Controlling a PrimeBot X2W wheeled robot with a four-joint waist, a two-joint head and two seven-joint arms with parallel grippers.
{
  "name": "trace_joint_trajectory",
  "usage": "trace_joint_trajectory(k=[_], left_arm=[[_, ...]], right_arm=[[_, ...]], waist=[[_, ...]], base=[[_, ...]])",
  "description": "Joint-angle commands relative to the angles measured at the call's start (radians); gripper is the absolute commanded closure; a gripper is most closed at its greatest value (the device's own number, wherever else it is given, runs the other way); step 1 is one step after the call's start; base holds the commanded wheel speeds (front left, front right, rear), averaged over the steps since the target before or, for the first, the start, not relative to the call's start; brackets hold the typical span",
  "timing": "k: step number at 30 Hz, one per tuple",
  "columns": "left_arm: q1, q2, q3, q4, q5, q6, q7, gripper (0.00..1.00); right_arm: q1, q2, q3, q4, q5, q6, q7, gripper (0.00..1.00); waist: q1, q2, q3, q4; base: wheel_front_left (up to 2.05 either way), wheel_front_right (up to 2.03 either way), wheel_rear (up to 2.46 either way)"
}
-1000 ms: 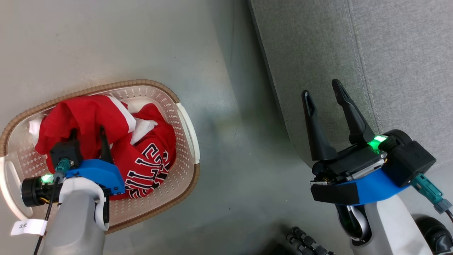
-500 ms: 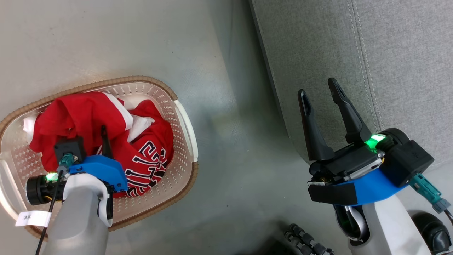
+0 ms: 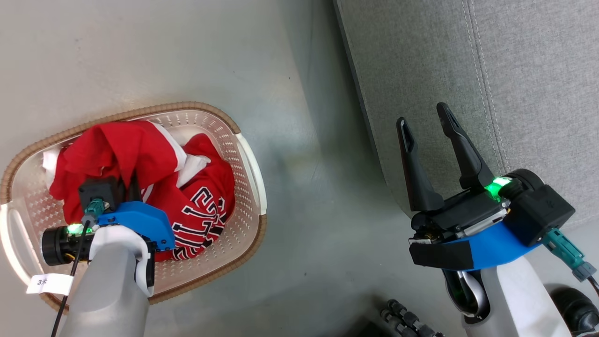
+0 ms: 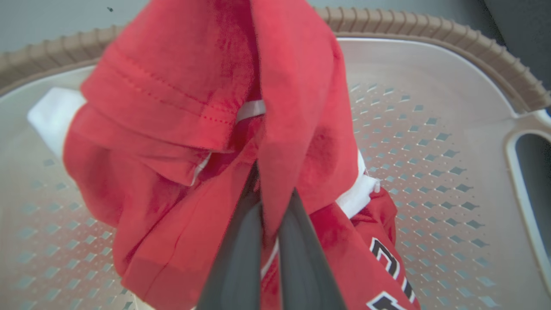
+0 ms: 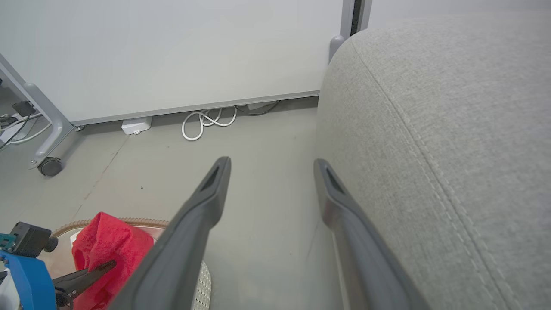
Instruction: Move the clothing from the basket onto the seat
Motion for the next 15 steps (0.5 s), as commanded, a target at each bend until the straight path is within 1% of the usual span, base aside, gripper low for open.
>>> trace_joint_trajectory(k=[1, 9, 15], left_arm=[[-0.014, -0.001, -0.003, -0.001, 0.007, -0.002, -0.003, 1.00], [0.007, -0.024, -0.017, -0.007, 0.014, -0.014, -0.003, 1.00], [0.021, -0.052, -0.033, -0.017, 0.018, -0.028, -0.003, 1.00]], right_arm=[[-0.015, 0.000, -0.001, 0.003, -0.006, 0.000, -0.003, 0.00], [-0.011, -0.001, -0.004, 0.011, -0.026, 0.000, -0.003, 0.00], [0.003, -0.001, -0.021, 0.028, -0.052, 0.000, -0.003, 0.00]], waist=[[-0.0001, 0.0000, -0.006, 0.005], [-0.0001, 0.0000, -0.060, 0.034], [-0.0001, 0.0000, -0.129, 0.073]], base=[[0.00, 0.00, 0.00], [0.00, 0.00, 0.00], [0.00, 0.00, 0.00]])
